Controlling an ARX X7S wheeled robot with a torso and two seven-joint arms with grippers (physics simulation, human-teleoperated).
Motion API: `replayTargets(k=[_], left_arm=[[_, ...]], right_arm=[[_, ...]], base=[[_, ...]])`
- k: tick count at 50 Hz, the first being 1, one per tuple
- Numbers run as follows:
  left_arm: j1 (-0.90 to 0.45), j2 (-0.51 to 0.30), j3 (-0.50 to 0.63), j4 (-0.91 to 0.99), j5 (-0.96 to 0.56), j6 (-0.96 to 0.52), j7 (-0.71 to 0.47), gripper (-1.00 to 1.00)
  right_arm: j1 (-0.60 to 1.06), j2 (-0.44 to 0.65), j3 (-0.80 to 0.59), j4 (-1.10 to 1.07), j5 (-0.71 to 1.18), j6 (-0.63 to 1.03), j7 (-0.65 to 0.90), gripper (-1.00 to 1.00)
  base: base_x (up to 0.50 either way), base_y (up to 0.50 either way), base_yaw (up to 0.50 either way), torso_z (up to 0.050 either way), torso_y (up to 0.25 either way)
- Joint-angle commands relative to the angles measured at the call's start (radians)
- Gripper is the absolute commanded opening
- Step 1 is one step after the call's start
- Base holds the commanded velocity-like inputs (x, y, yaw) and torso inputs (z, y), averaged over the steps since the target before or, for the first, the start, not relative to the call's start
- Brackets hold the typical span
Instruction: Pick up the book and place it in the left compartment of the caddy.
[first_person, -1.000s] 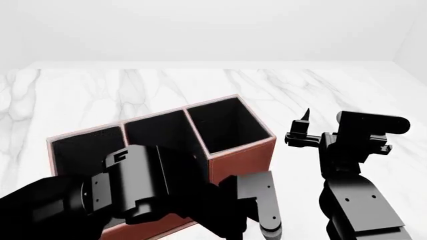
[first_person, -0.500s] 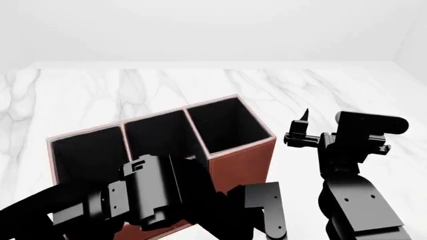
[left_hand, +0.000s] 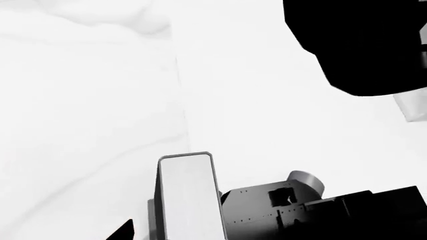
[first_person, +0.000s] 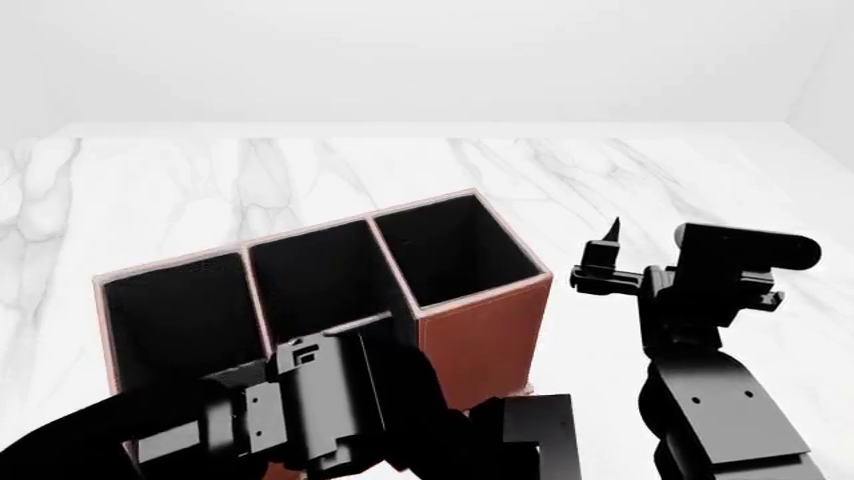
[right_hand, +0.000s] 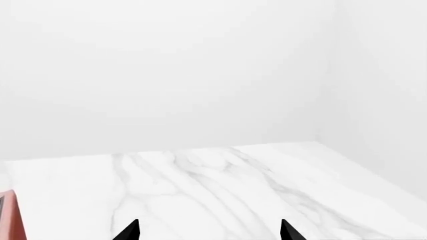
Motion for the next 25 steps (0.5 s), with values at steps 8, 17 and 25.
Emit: replayTargets(k=[8, 17, 25], left_arm=[[0.061, 0.026, 0.04, -0.113, 0.039, 0.086, 0.068, 1.0], [0.089, 0.036, 0.051, -0.178, 0.048, 0.117, 0.094, 1.0], [0.112, 0.046, 0.058, -0.234, 0.053, 0.137, 0.113, 1.0]], right_arm=[[-0.003, 0.003, 0.004, 0.002, 0.009, -0.006, 0.007, 1.0], [-0.008, 0.004, 0.008, 0.007, 0.014, -0.015, 0.007, 1.0], [-0.009, 0.006, 0.007, -0.003, 0.019, -0.011, 0.01, 1.0]], base=[[0.0, 0.0, 0.0, 0.0, 0.0], [0.0, 0.0, 0.0, 0.0, 0.0], [0.0, 0.0, 0.0, 0.0, 0.0]])
